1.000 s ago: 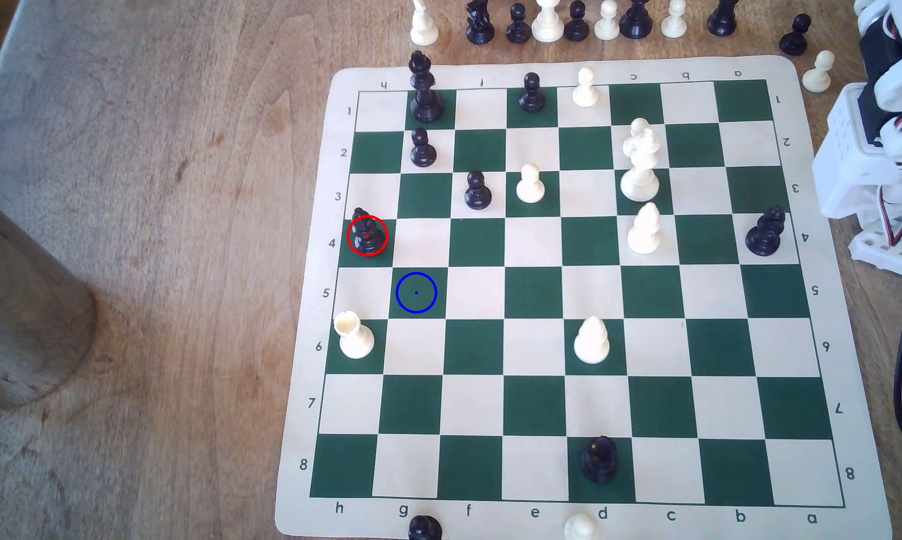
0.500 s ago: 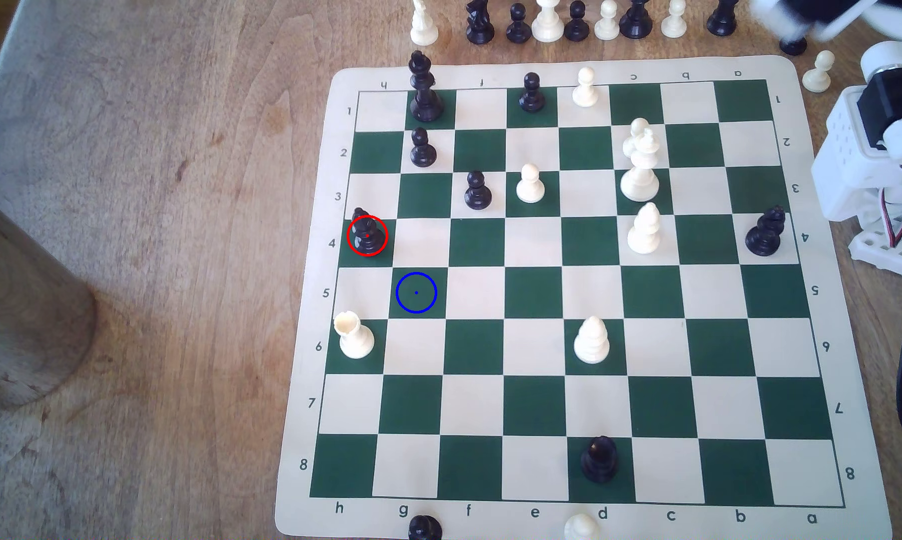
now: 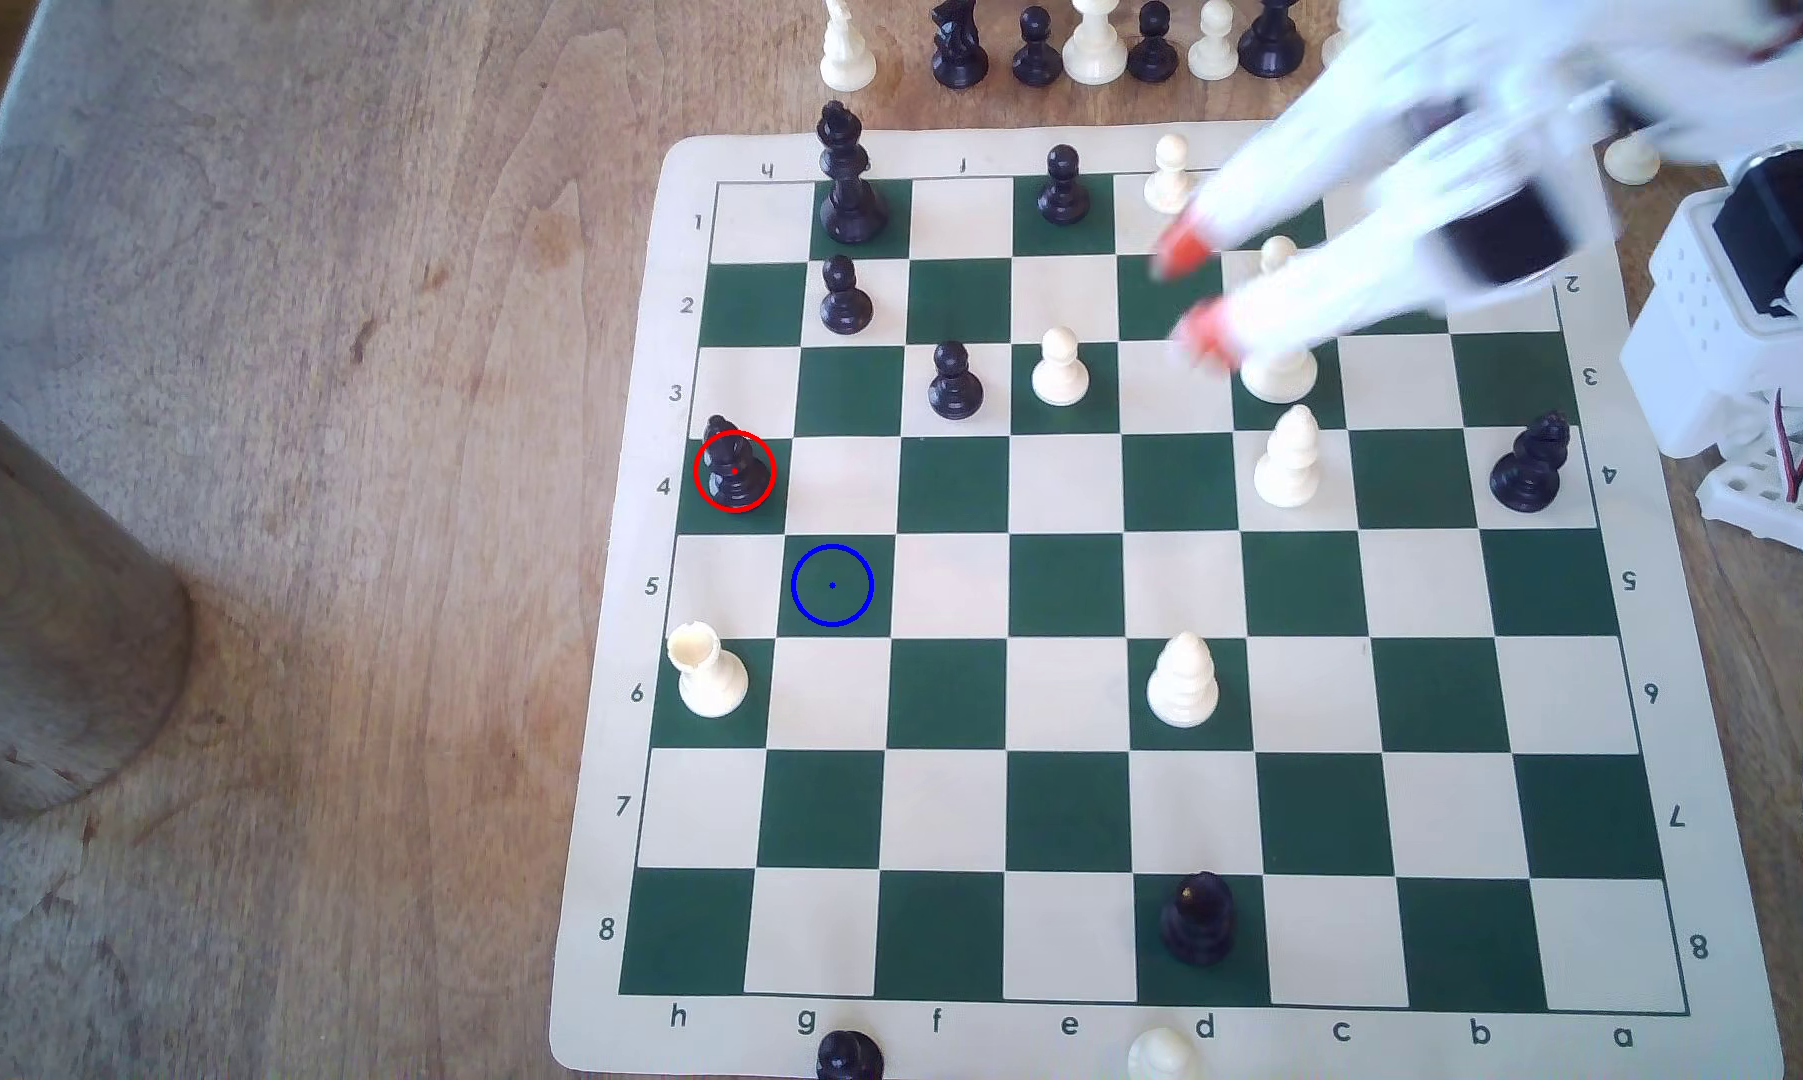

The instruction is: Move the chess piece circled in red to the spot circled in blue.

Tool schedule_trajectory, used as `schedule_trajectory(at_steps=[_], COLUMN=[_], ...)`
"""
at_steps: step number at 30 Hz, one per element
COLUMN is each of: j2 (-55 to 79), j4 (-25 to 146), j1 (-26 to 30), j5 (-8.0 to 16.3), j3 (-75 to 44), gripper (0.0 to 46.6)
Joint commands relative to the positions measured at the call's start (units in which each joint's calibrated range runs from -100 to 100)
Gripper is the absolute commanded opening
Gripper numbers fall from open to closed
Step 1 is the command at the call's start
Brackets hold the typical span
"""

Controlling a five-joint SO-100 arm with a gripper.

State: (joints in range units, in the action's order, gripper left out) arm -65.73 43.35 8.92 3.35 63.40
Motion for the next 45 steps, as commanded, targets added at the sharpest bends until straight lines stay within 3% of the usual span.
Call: schedule_trajectory(at_steps=[1,8,23,45], j2=[16.9,31.9,54.4,76.3], j4=[-7.7,-10.3,-23.0,-23.6], j1=[-1.6,-4.7,-5.5,-6.7], j5=[1.2,1.5,0.3,0.1], j3=[-12.1,-22.4,-31.9,-50.9], gripper=[18.1,20.1,20.2,21.7])
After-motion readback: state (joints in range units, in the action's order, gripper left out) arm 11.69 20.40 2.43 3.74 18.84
